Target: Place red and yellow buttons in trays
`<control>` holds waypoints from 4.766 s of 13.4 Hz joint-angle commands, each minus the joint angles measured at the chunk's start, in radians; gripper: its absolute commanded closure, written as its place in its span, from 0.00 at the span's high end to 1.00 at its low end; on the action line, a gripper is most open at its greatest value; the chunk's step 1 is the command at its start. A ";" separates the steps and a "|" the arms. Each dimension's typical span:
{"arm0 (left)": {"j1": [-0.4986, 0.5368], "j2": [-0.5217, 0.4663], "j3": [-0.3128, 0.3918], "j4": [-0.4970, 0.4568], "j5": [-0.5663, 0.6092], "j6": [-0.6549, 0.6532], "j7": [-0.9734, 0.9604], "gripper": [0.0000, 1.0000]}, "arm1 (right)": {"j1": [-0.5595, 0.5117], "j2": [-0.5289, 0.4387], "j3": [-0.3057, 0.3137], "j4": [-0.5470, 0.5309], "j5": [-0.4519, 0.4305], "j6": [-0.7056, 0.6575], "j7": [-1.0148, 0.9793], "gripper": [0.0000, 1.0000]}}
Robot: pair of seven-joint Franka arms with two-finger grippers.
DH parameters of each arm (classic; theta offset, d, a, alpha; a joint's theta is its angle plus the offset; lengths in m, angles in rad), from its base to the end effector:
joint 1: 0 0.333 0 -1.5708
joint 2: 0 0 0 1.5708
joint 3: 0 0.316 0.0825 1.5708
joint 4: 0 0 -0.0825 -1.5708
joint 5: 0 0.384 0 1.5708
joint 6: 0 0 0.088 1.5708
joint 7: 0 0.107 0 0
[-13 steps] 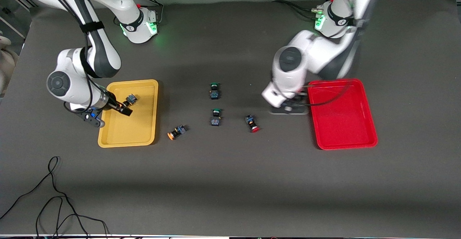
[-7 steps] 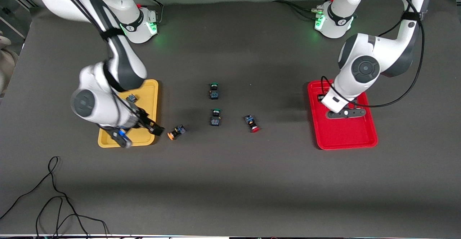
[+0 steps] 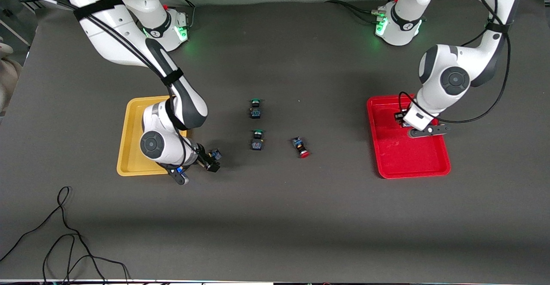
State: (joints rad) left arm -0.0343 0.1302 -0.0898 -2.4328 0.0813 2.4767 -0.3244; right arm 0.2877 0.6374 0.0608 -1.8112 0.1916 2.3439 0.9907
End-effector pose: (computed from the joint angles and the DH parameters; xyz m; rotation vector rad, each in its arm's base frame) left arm 0.4766 -0.0604 0.2453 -3.0786 -0.2072 0.1162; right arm 0.6011 0.2192 0.1805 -2.8250 1.1836 0.2854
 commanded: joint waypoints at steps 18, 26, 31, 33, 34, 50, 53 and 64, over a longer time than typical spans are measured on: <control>0.039 0.028 -0.018 0.409 -0.067 -0.441 -0.073 0.99 | -0.125 -0.338 -0.234 -0.164 0.000 -0.258 -0.627 0.08; -0.165 0.063 -0.093 0.512 -0.071 -0.455 -0.593 0.99 | -0.122 -0.240 -0.237 -0.373 0.012 0.187 -0.695 0.08; -0.332 0.154 -0.099 0.653 -0.060 -0.496 -0.712 0.99 | -0.122 -0.226 -0.236 -0.372 0.046 0.189 -0.696 0.15; -0.357 0.167 -0.100 0.661 -0.087 -0.414 -0.781 0.99 | -0.120 -0.226 -0.234 -0.372 0.046 0.187 -0.695 0.15; -0.380 0.177 -0.110 0.664 -0.093 -0.401 -0.813 0.99 | -0.120 -0.226 -0.234 -0.370 0.046 0.187 -0.693 0.17; -0.519 0.615 -0.088 0.805 0.130 -0.047 -1.081 0.77 | -0.172 -0.628 -0.144 -0.301 -0.145 -0.200 -0.696 1.00; -0.518 0.615 -0.090 0.807 0.130 -0.051 -1.076 0.06 | -0.246 -0.815 -0.015 -0.298 -0.187 -0.328 -0.699 1.00; -0.129 0.124 -0.140 0.496 -0.100 -0.430 -0.373 0.00 | -0.242 -0.772 -0.013 0.050 -0.173 -0.612 -0.837 1.00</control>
State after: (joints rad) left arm -0.2805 0.4526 -0.2140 -1.6930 0.0295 2.0399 -0.9042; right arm 0.0476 -0.1906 0.0441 -1.8218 0.0206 1.7607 0.1799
